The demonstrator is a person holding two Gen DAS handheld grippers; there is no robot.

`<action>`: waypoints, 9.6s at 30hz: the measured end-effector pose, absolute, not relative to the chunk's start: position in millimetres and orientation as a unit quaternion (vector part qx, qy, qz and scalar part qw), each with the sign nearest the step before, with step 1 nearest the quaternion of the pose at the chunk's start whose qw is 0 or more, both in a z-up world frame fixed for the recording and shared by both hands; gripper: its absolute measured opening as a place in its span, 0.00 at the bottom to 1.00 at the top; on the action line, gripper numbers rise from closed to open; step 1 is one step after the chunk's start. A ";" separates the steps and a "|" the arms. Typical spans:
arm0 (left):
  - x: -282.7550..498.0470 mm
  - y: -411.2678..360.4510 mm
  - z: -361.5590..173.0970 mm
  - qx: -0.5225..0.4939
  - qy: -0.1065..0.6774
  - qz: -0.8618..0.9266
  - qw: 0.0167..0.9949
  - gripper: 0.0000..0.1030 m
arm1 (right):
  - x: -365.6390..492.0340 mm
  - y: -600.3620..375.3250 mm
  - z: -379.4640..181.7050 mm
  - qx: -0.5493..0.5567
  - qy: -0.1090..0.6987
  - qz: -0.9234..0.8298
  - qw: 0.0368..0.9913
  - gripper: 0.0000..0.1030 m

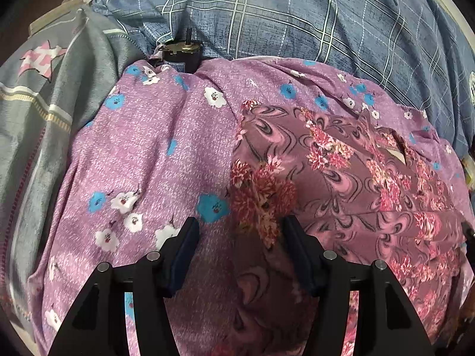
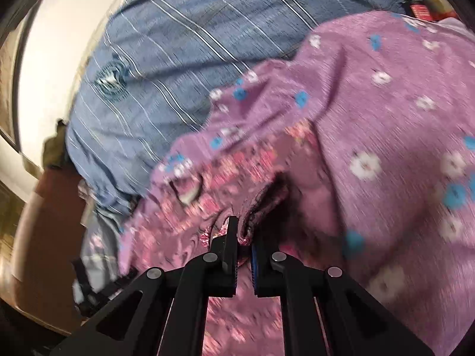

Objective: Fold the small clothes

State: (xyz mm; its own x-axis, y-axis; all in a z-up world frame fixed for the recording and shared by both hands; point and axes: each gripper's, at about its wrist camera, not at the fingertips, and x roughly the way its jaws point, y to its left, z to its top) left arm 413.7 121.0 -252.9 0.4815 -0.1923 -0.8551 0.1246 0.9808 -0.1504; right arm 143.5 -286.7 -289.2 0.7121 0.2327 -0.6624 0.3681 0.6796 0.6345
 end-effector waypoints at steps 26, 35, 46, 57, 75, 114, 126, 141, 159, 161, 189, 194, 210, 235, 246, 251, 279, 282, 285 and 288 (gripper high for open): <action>358.4 69.7 -232.2 0.066 0.453 -0.192 0.868 0.53 | 201.4 -202.9 -263.4 0.290 0.419 0.036 0.859 0.22; 366.9 65.7 -243.9 0.105 0.460 -0.211 0.856 0.52 | 261.2 -158.8 -301.2 0.237 0.526 0.087 0.812 0.10; 352.1 70.0 -232.7 0.127 0.445 -0.269 0.845 0.43 | 263.4 -193.7 -280.4 0.262 0.449 0.048 0.853 0.09; 346.1 46.6 -228.7 0.133 0.438 -0.303 0.836 0.43 | 201.7 -160.8 -259.8 0.280 0.505 0.197 0.792 0.52; 356.3 64.5 -222.0 0.088 0.444 -0.282 0.846 0.43 | 199.5 -193.5 -328.5 0.497 0.477 0.090 0.720 0.07; 366.4 48.1 -216.8 0.088 0.429 -0.119 0.891 0.47 | 163.5 -220.3 -261.1 0.210 0.424 -0.107 0.874 0.28; 336.7 26.3 -204.7 0.113 0.384 -0.096 0.911 0.47 | 168.9 -215.5 -275.4 0.192 0.445 -0.110 0.868 0.28; 366.3 14.1 -256.8 0.153 0.383 -0.057 0.909 0.89 | 171.5 -222.1 -287.7 0.169 0.444 -0.126 0.871 0.31; 287.7 83.5 -232.2 0.048 0.328 -0.033 0.943 0.85 | 99.7 -234.9 -250.6 0.173 0.348 -0.083 0.918 0.34; 262.3 100.2 -235.3 0.034 0.331 -0.032 0.942 0.86 | 73.4 -239.2 -242.0 0.177 0.326 -0.073 0.926 0.43; 97.0 205.9 -304.6 -0.072 0.531 -0.046 0.843 0.86 | -30.2 -161.6 -404.6 0.180 0.615 -0.047 0.766 0.75; 105.7 199.1 -324.9 -0.073 0.563 -0.068 0.821 0.84 | -24.0 -162.7 -412.8 0.191 0.603 -0.049 0.773 0.64; 78.4 230.0 -275.5 -0.143 0.530 -0.229 0.804 0.01 | -104.8 -151.5 -289.7 0.201 0.550 0.138 0.798 0.07; 91.1 229.2 -312.1 -0.166 0.585 -0.123 0.784 0.61 | -116.9 -184.3 -178.3 0.271 0.407 0.232 0.841 0.07; 98.5 217.8 -335.3 -0.209 0.603 -0.138 0.757 0.63 | -81.7 -207.2 -130.1 0.374 0.282 0.245 0.849 0.06; 88.7 217.6 -348.2 -0.282 0.582 -0.107 0.755 0.65 | -69.2 -206.1 -120.8 0.369 0.283 0.236 0.853 0.06; 63.0 214.8 -372.3 -0.342 0.499 -0.252 0.756 0.02 | -74.6 -201.3 -121.0 0.338 0.302 0.207 0.867 0.06; 60.8 227.5 -351.8 -0.351 0.471 -0.282 0.759 0.02 | -77.1 -209.0 -116.8 0.337 0.299 0.199 0.870 0.06; 59.0 246.6 -328.6 -0.366 0.435 -0.304 0.765 0.02 | -73.6 -214.8 -112.8 0.337 0.294 0.193 0.873 0.06; 65.6 272.9 -297.8 -0.373 0.403 -0.315 0.774 0.02 | -64.9 -221.7 -109.9 0.334 0.282 0.189 0.879 0.06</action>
State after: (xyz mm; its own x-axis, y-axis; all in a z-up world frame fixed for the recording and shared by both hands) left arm 65.6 272.9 -297.8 0.4766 -0.7888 -0.3881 0.1879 0.5227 -0.8315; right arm -64.9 -221.7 -109.9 0.7700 0.5201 -0.3696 -0.1433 0.7055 0.6941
